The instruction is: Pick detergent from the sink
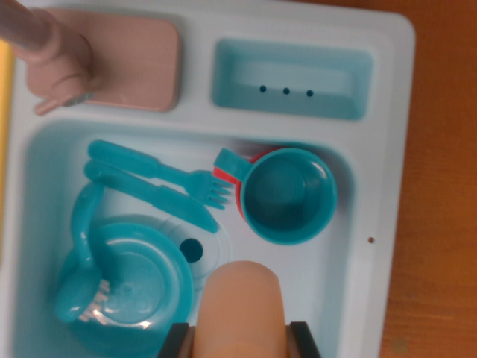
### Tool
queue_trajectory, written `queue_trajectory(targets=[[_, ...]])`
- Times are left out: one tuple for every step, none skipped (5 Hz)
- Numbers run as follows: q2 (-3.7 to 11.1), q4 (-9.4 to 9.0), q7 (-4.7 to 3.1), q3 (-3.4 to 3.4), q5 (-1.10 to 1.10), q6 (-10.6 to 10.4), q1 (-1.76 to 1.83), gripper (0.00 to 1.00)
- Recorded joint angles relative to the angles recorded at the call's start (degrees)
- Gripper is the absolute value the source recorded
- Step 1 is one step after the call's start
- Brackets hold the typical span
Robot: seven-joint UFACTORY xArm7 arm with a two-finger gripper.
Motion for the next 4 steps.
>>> queue_trajectory(targets=[[-0.64, 2.07, 0.09, 0.02, -0.12, 2.7, 0.03, 1.00], [-0.64, 2.07, 0.09, 0.02, -0.12, 2.7, 0.03, 1.00], [-1.26, 4.09, 0.19, 0.03, -0.23, 5.3, 0.06, 1.00], [-1.26, 4.09, 0.19, 0.03, -0.23, 5.3, 0.06, 1.00]])
